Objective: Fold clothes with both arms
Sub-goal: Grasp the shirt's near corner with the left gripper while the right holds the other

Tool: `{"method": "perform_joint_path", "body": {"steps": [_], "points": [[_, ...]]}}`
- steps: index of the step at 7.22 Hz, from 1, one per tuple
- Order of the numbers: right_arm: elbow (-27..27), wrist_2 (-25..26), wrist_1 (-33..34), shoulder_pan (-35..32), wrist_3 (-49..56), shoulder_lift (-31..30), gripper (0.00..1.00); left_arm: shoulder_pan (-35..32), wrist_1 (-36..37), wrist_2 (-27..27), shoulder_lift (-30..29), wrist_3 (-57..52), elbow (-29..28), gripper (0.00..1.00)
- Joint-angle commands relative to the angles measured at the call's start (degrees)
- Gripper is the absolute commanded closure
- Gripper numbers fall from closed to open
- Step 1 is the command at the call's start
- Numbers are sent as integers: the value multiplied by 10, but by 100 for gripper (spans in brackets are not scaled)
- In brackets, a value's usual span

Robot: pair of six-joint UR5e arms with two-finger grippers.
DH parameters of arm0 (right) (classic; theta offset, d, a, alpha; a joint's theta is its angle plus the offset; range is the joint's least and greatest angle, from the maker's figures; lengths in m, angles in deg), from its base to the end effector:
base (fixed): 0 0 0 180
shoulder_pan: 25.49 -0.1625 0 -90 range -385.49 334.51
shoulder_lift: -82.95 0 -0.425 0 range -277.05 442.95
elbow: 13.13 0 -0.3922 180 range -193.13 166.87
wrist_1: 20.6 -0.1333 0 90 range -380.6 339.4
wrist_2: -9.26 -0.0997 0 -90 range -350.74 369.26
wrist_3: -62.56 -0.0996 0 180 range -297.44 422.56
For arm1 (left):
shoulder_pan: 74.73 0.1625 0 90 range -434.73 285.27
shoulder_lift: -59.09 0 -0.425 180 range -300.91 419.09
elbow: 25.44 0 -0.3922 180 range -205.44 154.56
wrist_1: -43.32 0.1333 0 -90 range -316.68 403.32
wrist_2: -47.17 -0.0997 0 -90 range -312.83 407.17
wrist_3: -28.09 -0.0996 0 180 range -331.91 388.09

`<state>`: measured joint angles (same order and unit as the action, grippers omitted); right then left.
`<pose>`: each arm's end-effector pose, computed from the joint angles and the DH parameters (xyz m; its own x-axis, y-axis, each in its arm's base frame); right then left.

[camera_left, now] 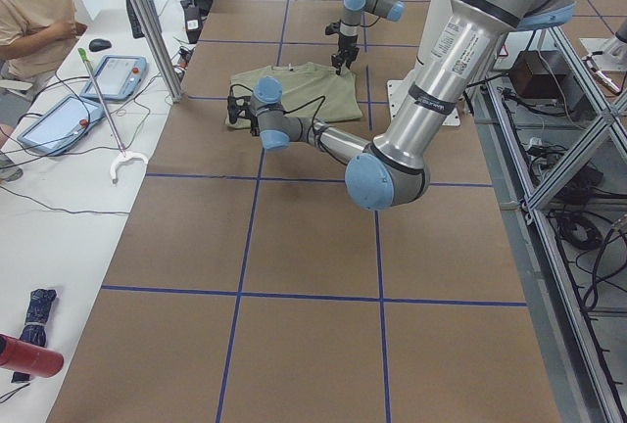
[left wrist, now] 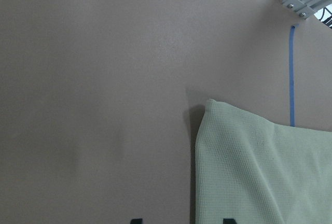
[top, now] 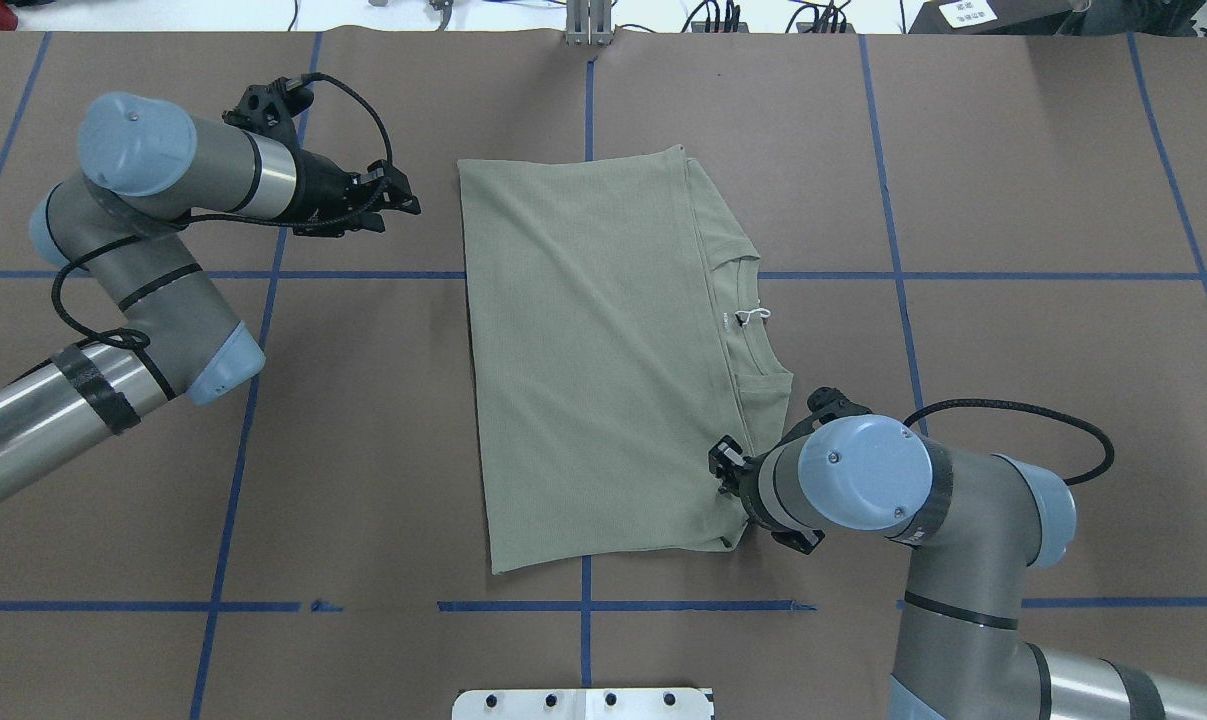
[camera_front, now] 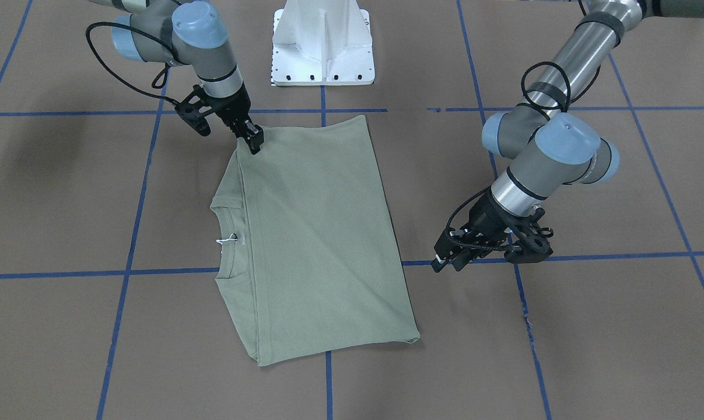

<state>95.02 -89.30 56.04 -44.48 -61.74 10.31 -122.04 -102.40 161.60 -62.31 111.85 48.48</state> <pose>-0.5154 -0.3027 0.3300 0.3922 0.7243 0.5671 -0.5287 0.6820 -0.5053 0.4190 -0.5901 0.3568 0.2629 -0.1391 -0.9547 0.3777 0.9254 -0.0308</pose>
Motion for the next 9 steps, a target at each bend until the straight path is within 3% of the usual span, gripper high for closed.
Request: {"method": "perform_joint_path", "body": {"steps": [1, 4, 6, 7, 9], "points": [[7, -6, 1, 0, 1, 0, 100, -1, 0, 0, -1, 0, 0, 40], [14, -7, 3, -1, -1, 0, 100, 4, -8, 2, 4, 15, 15, 40], [35, -7, 28, 14, -5, -1, 100, 27, -2, 22, 19, 98, 80, 40], [57, -6, 56, 24, -5, -1, 100, 54, 2, 20, 59, 120, 143, 40], [70, -1, 64, 45, -6, -6, 100, 113, 7, 12, 92, 189, 194, 40]]}}
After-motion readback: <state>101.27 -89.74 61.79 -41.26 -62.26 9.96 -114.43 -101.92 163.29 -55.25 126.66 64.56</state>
